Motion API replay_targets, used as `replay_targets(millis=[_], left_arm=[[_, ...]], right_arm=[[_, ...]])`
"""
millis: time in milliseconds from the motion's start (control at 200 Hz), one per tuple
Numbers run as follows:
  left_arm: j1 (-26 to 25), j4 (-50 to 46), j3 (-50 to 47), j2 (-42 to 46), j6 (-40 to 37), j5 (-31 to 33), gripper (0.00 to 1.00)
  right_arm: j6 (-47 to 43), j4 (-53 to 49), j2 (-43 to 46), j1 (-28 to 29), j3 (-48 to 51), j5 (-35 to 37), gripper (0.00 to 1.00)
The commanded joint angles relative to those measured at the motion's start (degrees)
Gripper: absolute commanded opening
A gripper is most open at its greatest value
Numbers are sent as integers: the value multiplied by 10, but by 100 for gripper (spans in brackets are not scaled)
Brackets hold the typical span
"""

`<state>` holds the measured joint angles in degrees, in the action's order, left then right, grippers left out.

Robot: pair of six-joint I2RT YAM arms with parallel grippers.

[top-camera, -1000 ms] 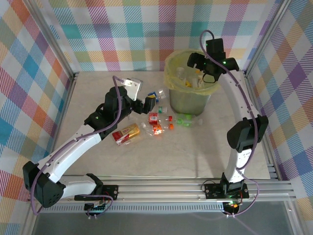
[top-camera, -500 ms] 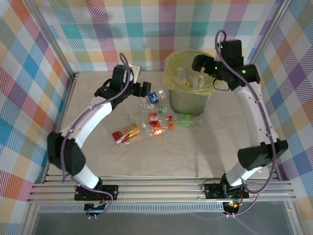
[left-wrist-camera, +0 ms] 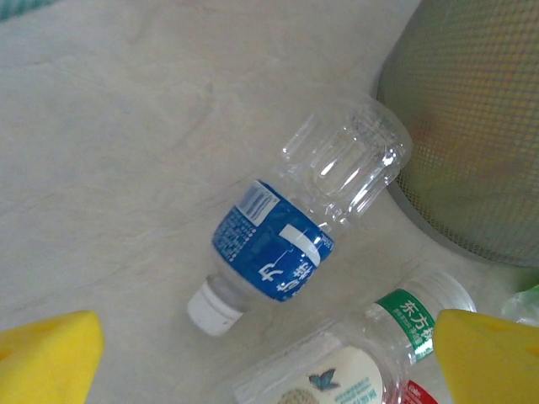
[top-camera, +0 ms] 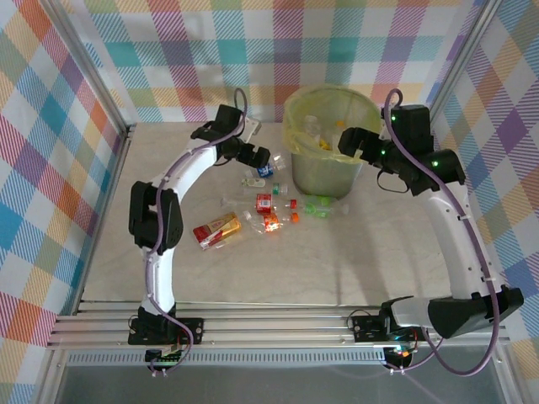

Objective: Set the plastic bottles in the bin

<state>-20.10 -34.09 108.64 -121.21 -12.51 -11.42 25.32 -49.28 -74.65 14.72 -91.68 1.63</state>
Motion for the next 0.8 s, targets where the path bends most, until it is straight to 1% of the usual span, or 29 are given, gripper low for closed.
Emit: replay_targets(millis=[0,210,330,555,795], left_arm=[[3,-34,42,-30,-21,-44,100],[2,-81,141,-114,-30,-56,100],[-1,-98,183,-145,-34,-61,100],[-14,-120,224,-185,-58,-28,100],[-21,-133,248,-213,-71,-32,100]], right_arm=[[17,20,14,4,17,-10,100],[25,30,22,4,41,-12,100],[30,38,25,4,51,-14,100],[31,42,29,4,54,-10,100],[34,49,34,4,62,-7,100]])
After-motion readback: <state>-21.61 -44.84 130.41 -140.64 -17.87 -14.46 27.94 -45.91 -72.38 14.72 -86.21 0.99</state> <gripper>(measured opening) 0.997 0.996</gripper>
